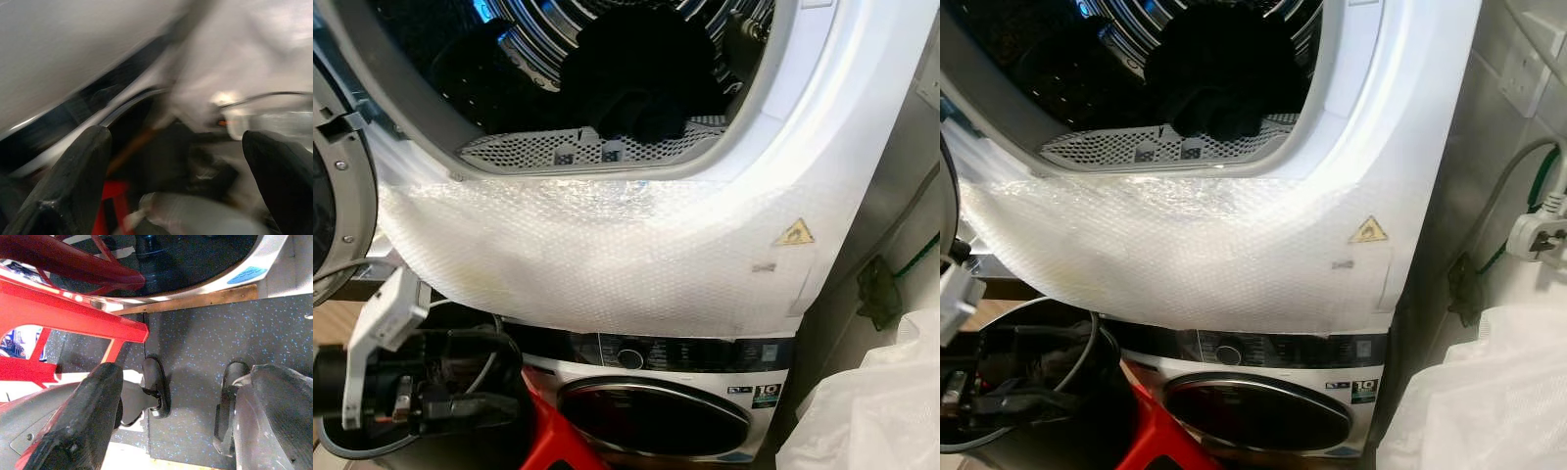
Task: Clothes washing
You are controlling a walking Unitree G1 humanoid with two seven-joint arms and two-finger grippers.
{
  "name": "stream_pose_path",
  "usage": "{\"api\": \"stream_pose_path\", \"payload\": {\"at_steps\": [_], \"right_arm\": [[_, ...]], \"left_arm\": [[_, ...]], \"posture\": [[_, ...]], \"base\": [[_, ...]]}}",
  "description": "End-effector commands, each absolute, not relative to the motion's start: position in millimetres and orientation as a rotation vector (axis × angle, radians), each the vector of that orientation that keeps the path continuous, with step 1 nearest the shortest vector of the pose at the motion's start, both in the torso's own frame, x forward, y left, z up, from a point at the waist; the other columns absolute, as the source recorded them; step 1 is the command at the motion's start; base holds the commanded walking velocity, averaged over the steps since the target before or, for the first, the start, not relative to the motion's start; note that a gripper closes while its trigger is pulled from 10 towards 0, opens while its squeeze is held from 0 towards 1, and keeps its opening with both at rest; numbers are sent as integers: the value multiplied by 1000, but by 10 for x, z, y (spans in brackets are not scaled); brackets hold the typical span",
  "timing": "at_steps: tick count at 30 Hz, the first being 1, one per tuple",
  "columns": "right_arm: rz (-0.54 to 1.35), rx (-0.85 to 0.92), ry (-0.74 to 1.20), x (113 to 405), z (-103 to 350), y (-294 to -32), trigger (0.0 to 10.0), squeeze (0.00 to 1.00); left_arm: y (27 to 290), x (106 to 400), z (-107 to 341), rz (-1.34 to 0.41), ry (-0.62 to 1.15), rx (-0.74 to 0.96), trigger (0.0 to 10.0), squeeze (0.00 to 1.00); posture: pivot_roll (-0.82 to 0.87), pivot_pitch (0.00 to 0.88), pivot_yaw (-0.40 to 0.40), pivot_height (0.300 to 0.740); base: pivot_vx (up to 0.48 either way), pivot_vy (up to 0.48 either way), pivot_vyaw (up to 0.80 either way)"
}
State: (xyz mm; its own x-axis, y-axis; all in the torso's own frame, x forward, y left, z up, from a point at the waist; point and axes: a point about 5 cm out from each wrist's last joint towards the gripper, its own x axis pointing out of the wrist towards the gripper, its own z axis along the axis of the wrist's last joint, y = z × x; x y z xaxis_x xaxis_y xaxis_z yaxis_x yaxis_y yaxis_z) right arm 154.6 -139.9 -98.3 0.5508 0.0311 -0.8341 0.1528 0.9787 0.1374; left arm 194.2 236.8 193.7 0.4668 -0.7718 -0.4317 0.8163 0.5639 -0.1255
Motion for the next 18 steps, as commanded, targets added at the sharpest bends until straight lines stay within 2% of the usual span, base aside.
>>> {"api": "stream_pose_path", "payload": {"at_steps": [1, 3, 5, 9, 10, 11, 12, 13, 14, 18], "right_arm": [[-57, 220, 1016, 1493, -1006, -1297, 10000, 0], [-57, 220, 1014, 1503, -1002, -1294, 10000, 0], [-55, 217, 1014, 1505, -1002, -1303, 10000, 0], [-54, 209, 1015, 1510, -1001, -1331, 10000, 0], [-56, 204, 1012, 1521, -997, -1366, 10000, 0], [-57, 203, 1011, 1524, -996, -1377, 10000, 0], [-58, 200, 1010, 1528, -995, -1390, 10000, 0], [-59, 197, 1009, 1530, -994, -1397, 10000, 0], [-60, 192, 1010, 1531, -994, -1416, 10000, 0], [-61, 175, 1007, 1543, -988, -1487, 10000, 0]], "left_arm": [[2549, 2031, 1731, -780, 524, 145, 10000, 0], [2620, 2065, 1678, -705, 523, 162, 10000, 0], [2788, 2144, 1564, -512, 518, 157, 10000, 0], [2965, 2183, 1414, -312, 521, 135, 10000, 0], [3124, 2182, 1327, -163, 542, 124, 10000, 0], [3169, 2182, 1299, -120, 546, 122, 10000, 0], [3247, 2184, 1285, -57, 543, 131, 10000, 937], [3296, 2184, 1279, -19, 539, 140, 10000, 937], [3370, 2179, 1262, 36, 542, 134, 10000, 1000], [3531, 2171, 1228, 164, 517, 132, 10000, 1000]], "posture": [[110, 24, 191, 740], [110, 24, 191, 740], [117, 13, 178, 740], [115, 7, 164, 740], [115, 6, 157, 740], [115, 6, 154, 740], [115, 4, 149, 740], [115, 4, 149, 740], [117, 3, 139, 740], [113, 1, 113, 740]], "base": [[0, 0, 0], [0, 0, 0], [0, 0, 0], [0, 0, 0], [0, 0, 0], [0, 0, 0], [0, 0, 0], [0, 0, 0], [0, 0, 0], [0, 0, 0]]}}
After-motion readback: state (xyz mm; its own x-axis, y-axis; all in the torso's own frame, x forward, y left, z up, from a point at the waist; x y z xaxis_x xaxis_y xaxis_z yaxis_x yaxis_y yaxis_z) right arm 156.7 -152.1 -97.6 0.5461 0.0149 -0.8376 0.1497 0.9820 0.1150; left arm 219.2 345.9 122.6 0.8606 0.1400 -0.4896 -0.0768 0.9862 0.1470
